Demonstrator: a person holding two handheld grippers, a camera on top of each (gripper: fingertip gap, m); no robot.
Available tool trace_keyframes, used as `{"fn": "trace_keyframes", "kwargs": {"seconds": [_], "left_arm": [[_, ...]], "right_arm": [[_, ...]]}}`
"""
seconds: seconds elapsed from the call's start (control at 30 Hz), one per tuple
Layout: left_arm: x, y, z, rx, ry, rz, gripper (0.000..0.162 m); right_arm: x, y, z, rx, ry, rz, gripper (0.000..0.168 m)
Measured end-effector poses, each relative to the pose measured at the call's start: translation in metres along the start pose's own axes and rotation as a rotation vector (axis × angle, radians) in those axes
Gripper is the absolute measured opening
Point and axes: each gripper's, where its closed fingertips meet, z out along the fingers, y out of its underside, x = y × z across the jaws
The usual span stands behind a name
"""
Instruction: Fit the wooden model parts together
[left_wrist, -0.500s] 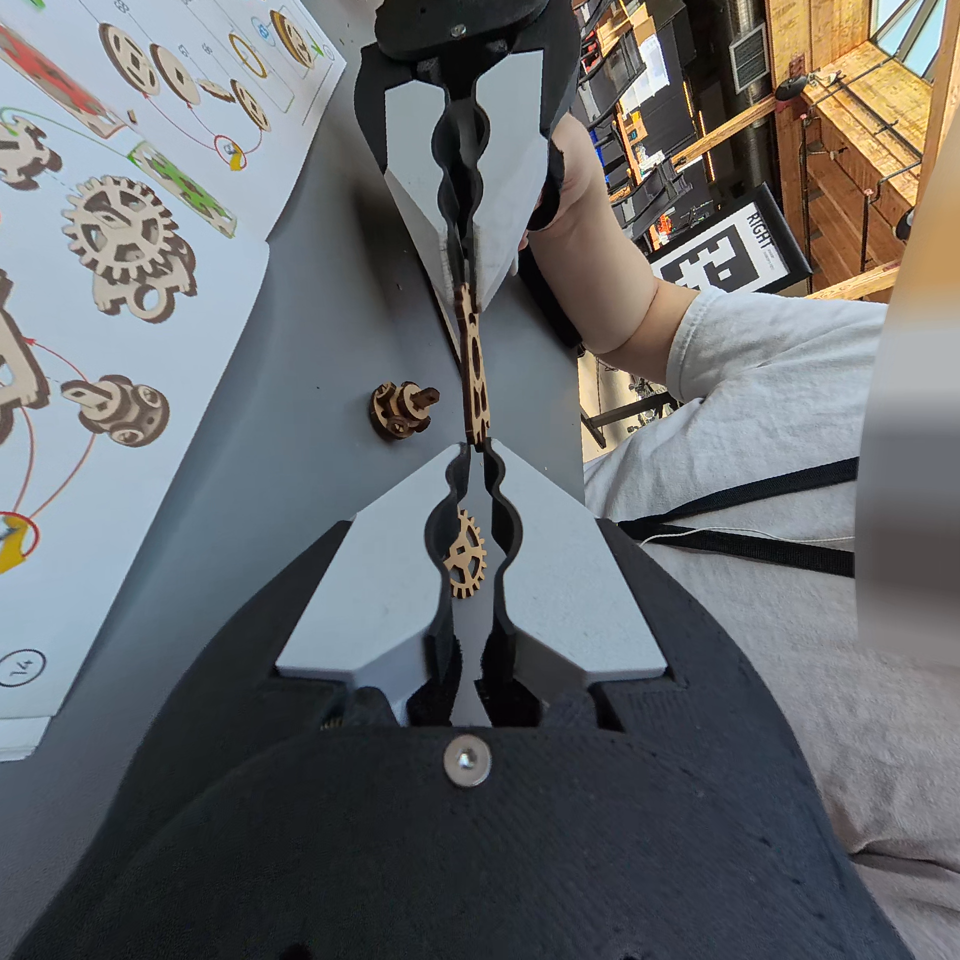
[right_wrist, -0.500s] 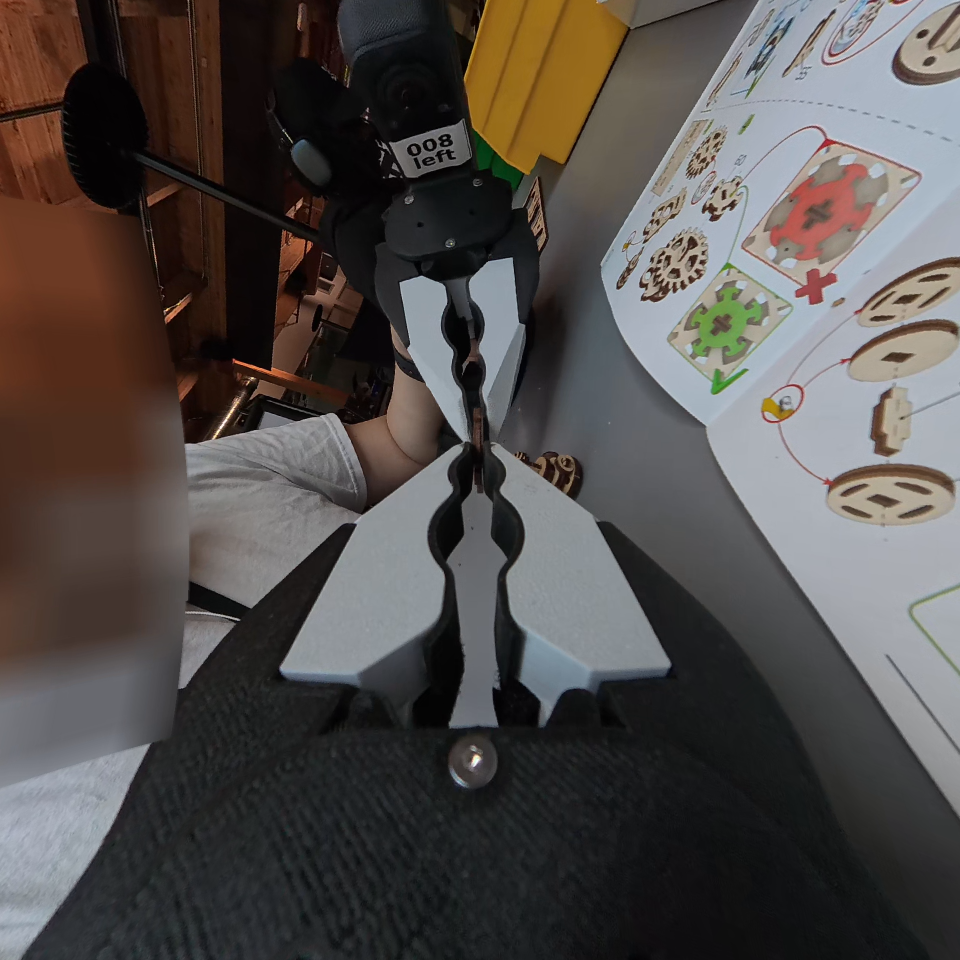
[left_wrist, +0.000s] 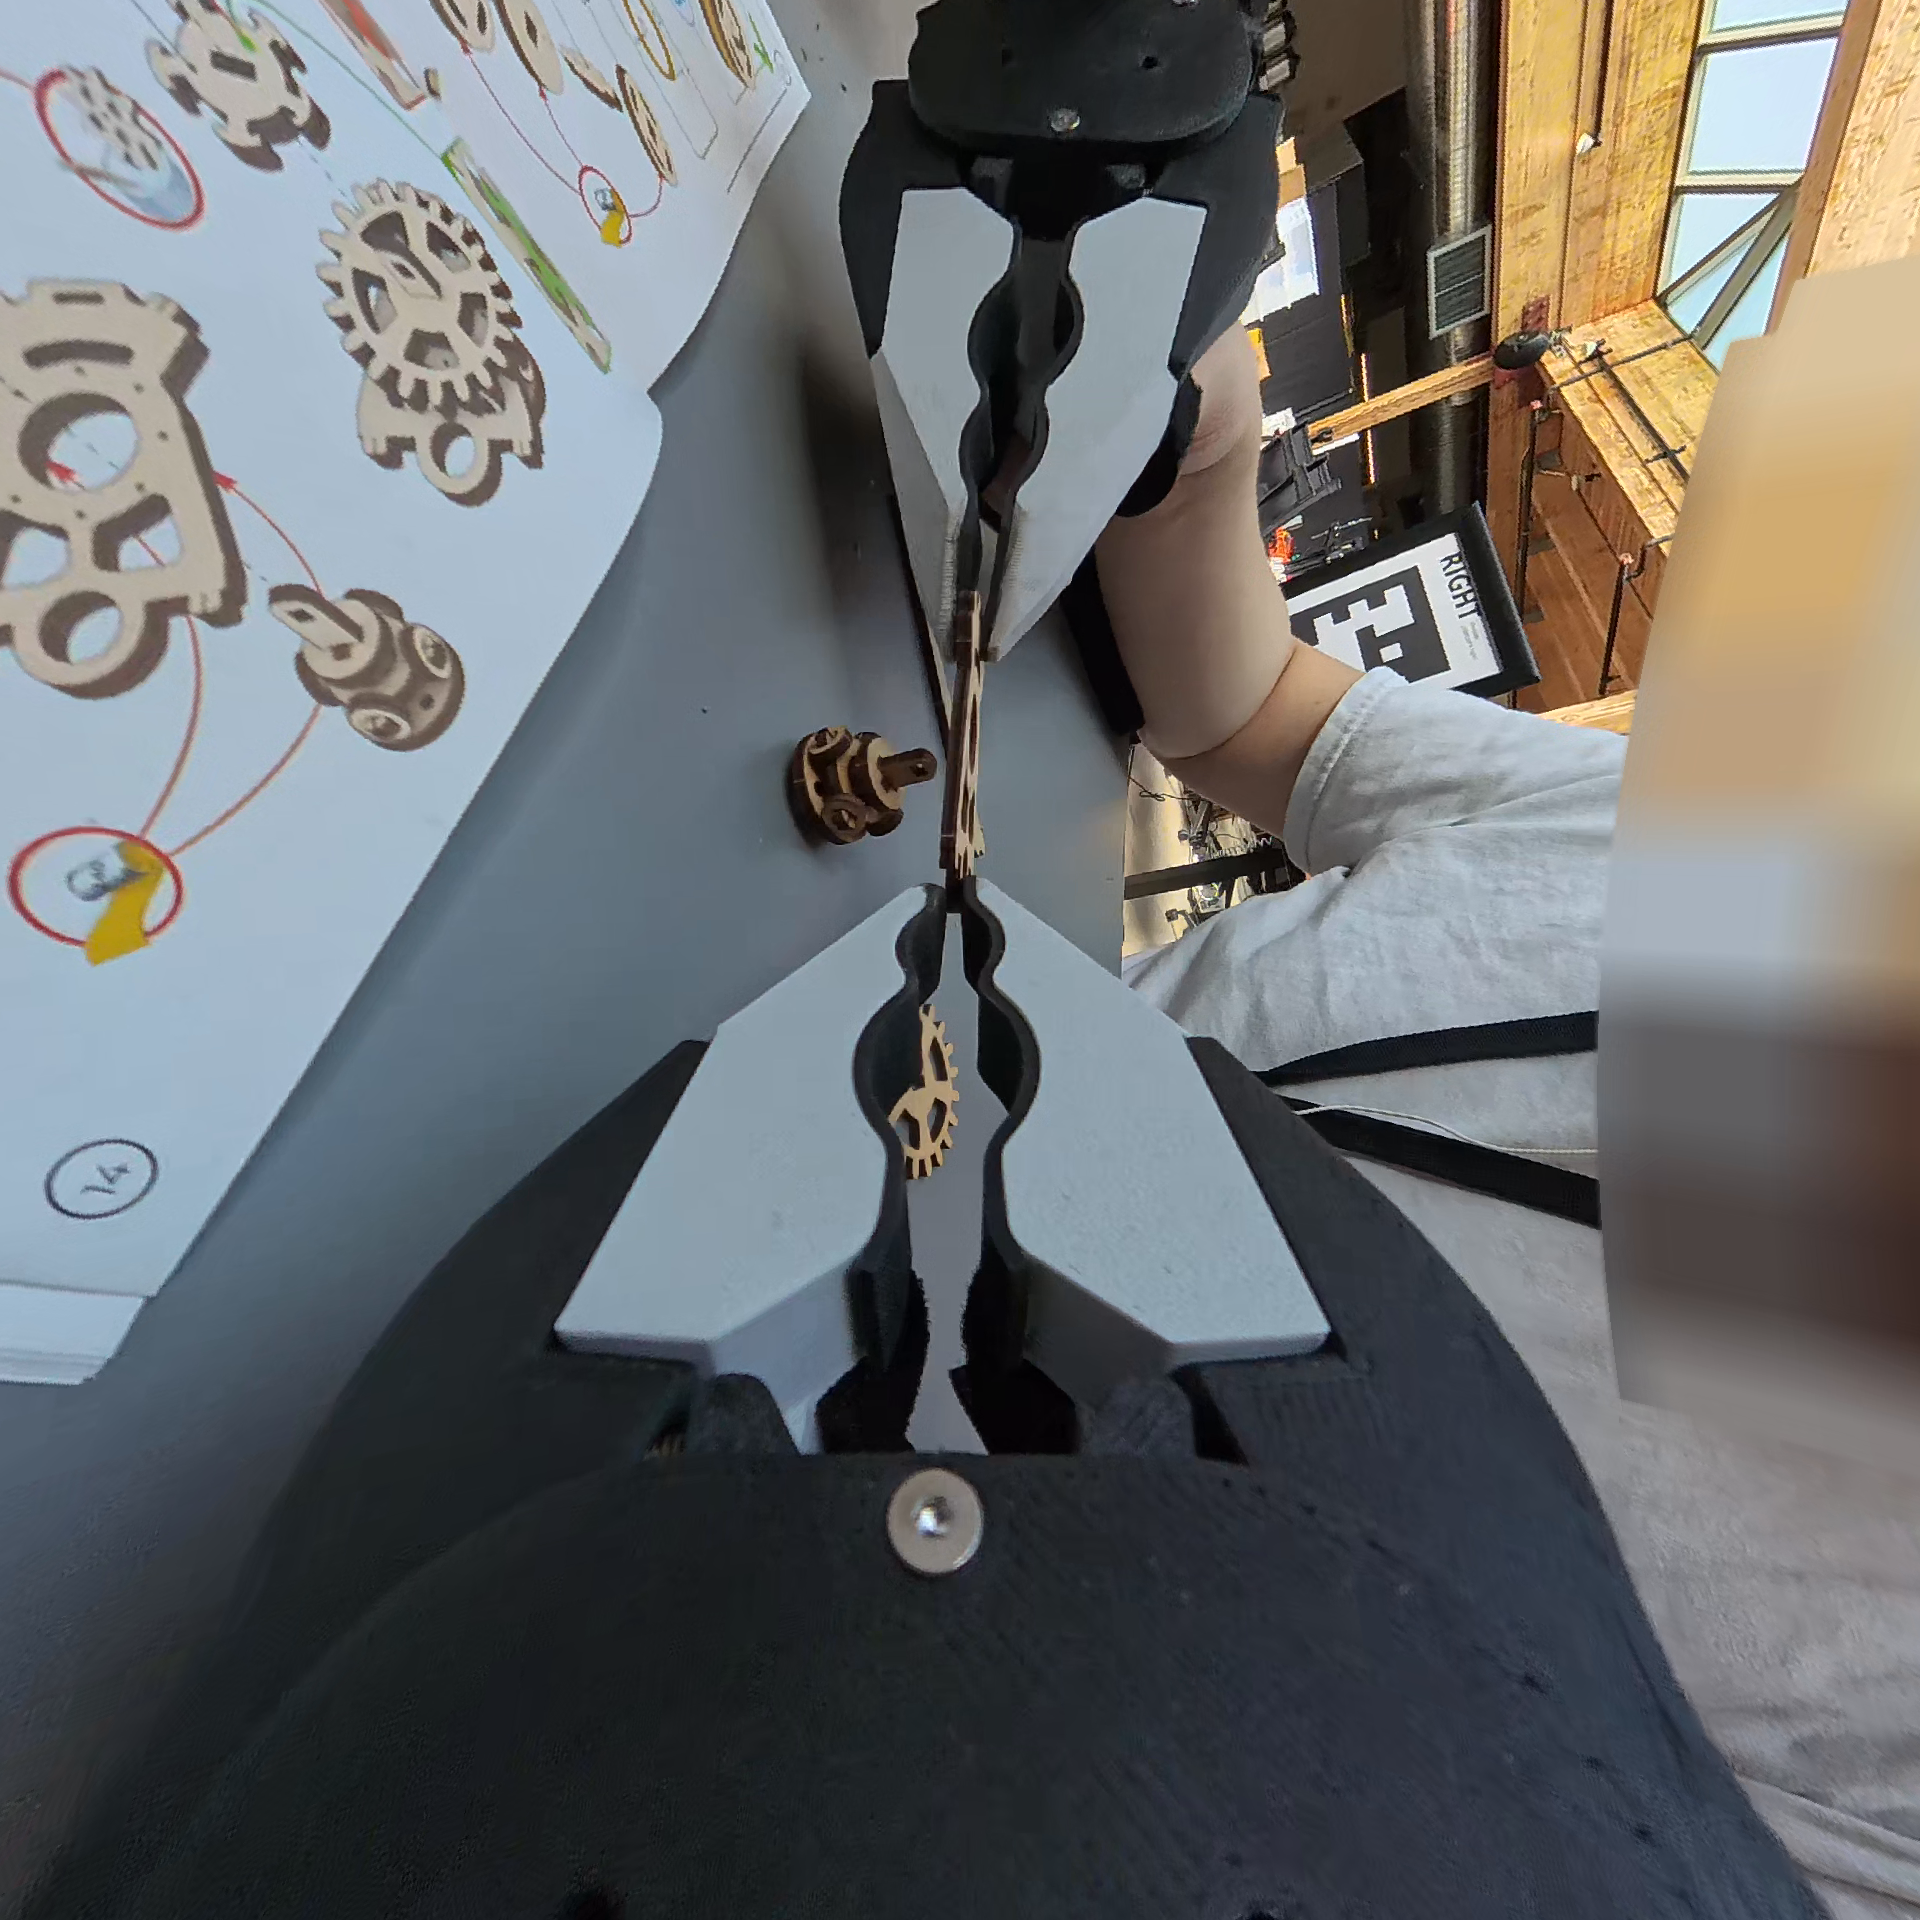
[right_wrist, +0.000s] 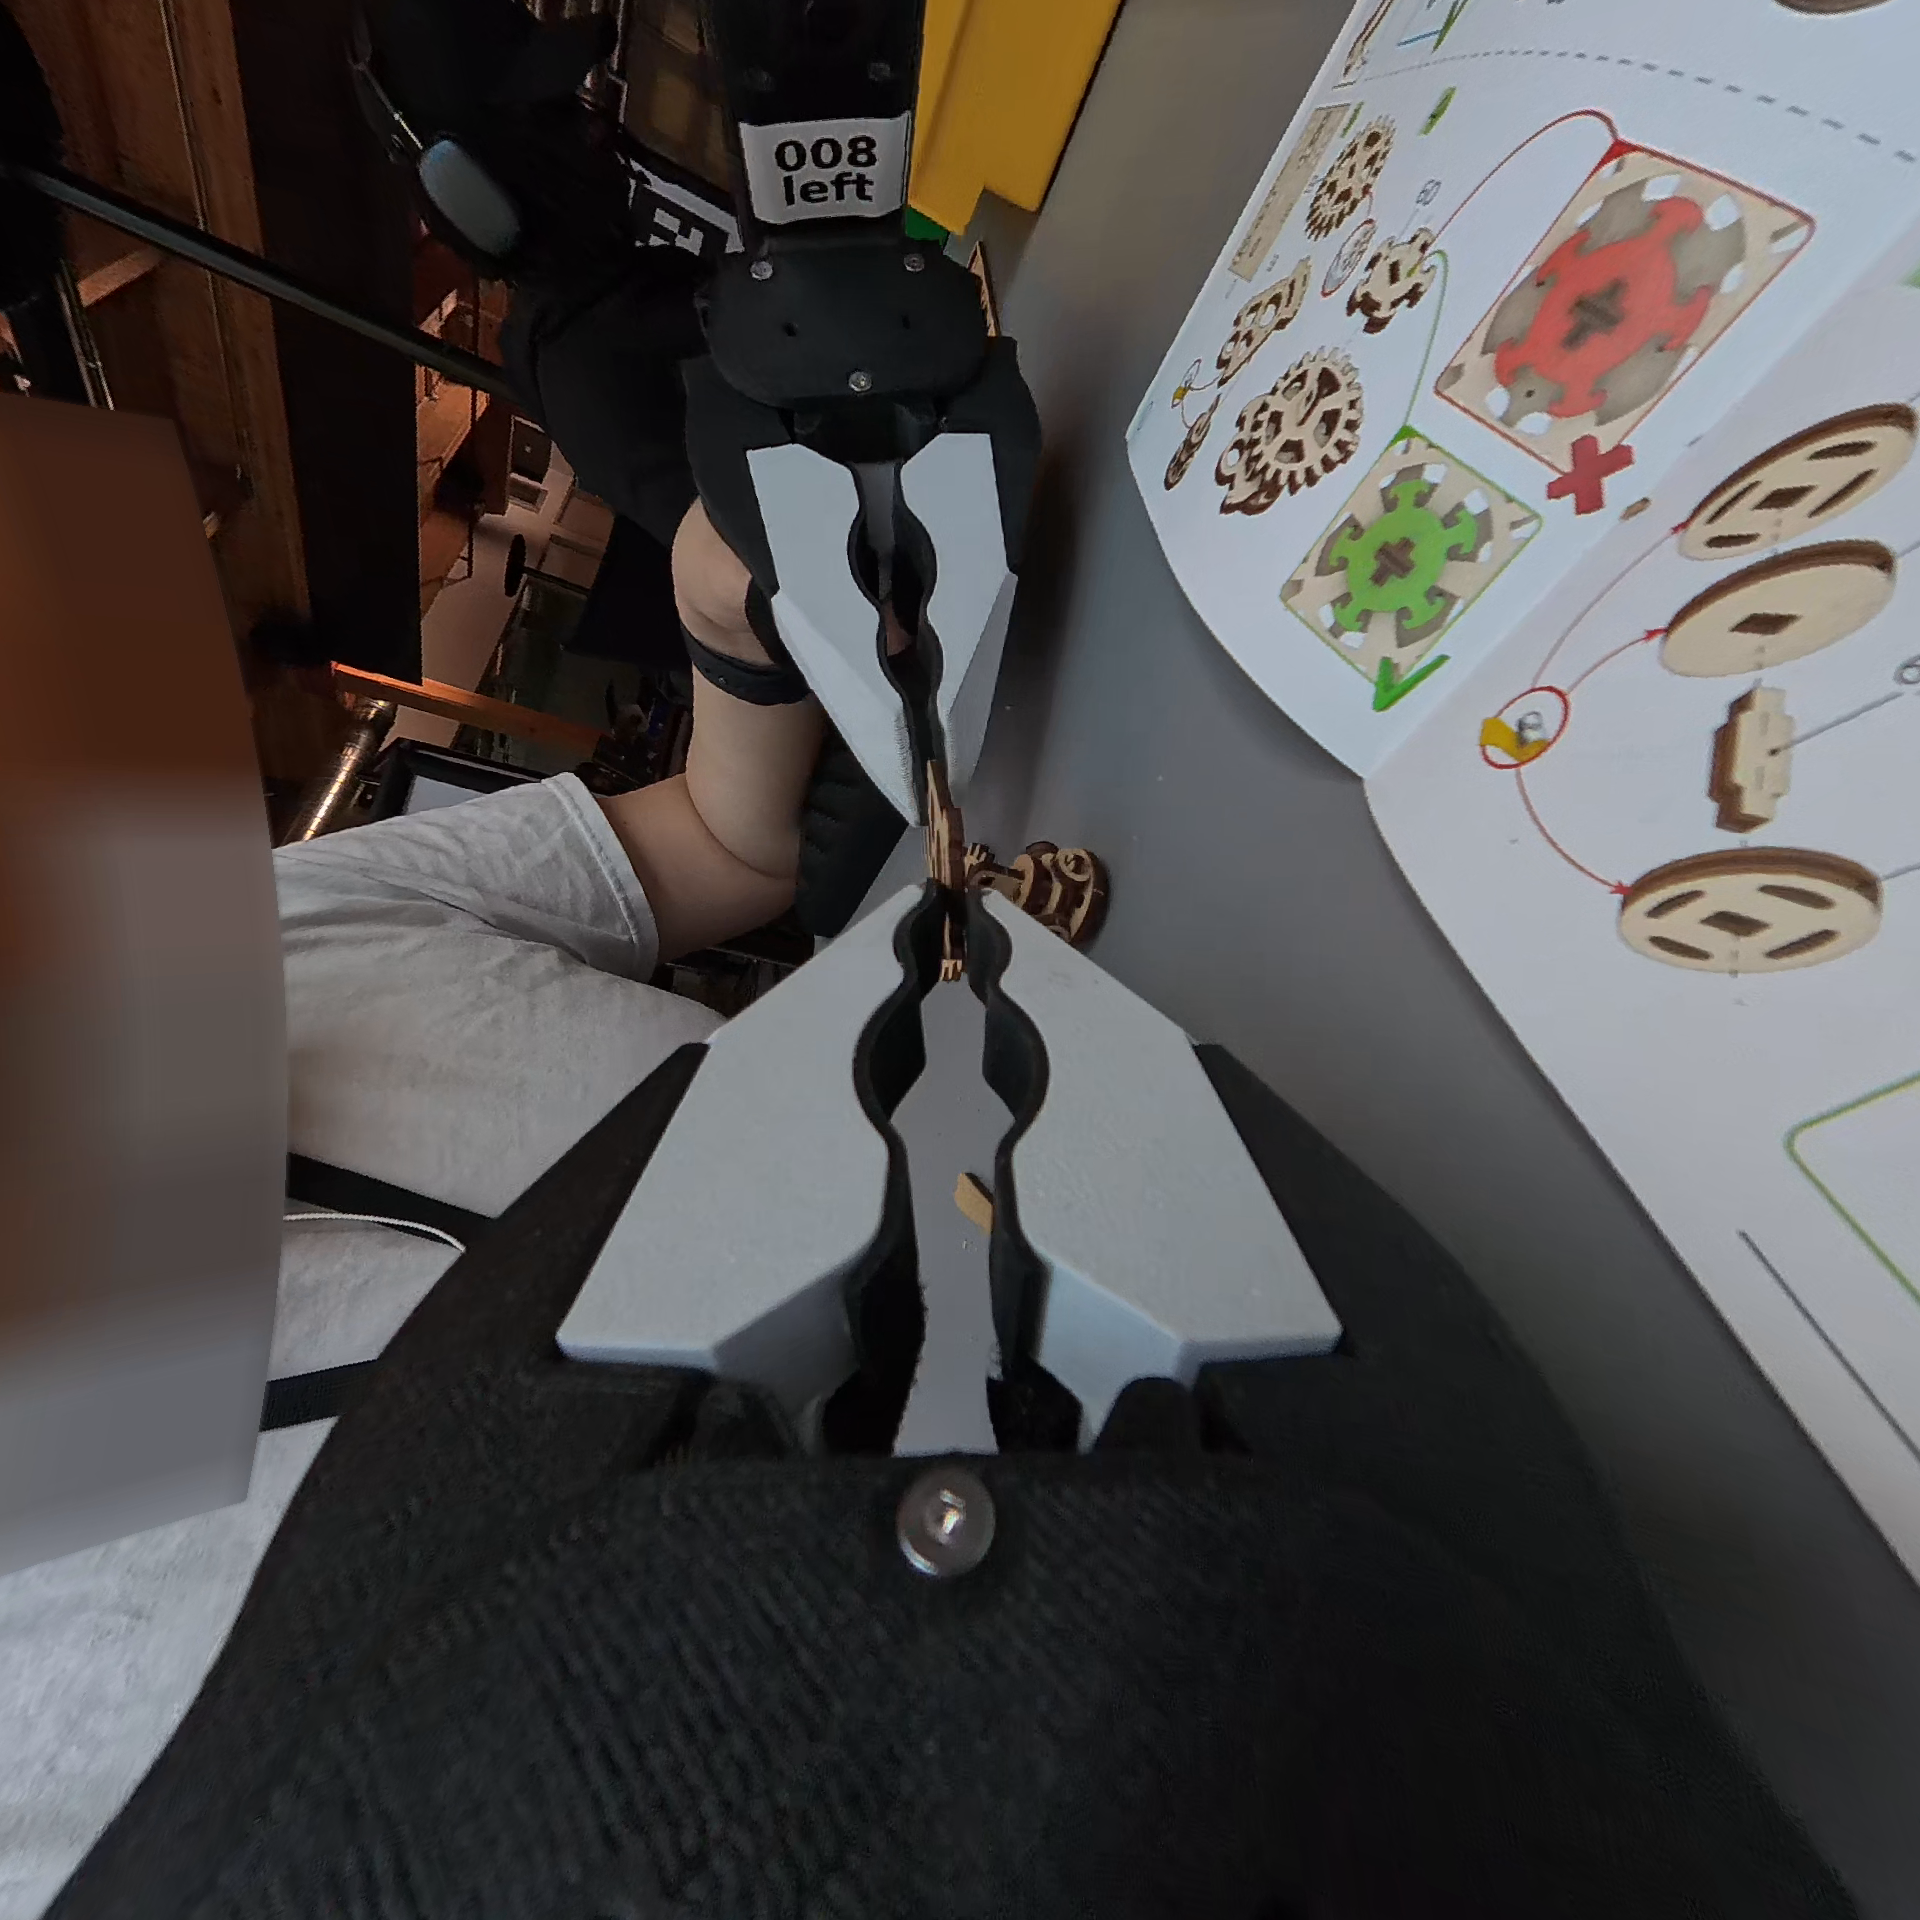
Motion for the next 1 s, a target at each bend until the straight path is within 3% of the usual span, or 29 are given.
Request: {"fn": "trace_keyframes", "kwargs": {"seconds": [1.0], "left_arm": [[-0.009,0.012,0.005,-0.072,0.025,-0.145,0.001]], "right_arm": [[0.018,0.010,0.008,-0.059,0.174,0.031,0.005]]}}
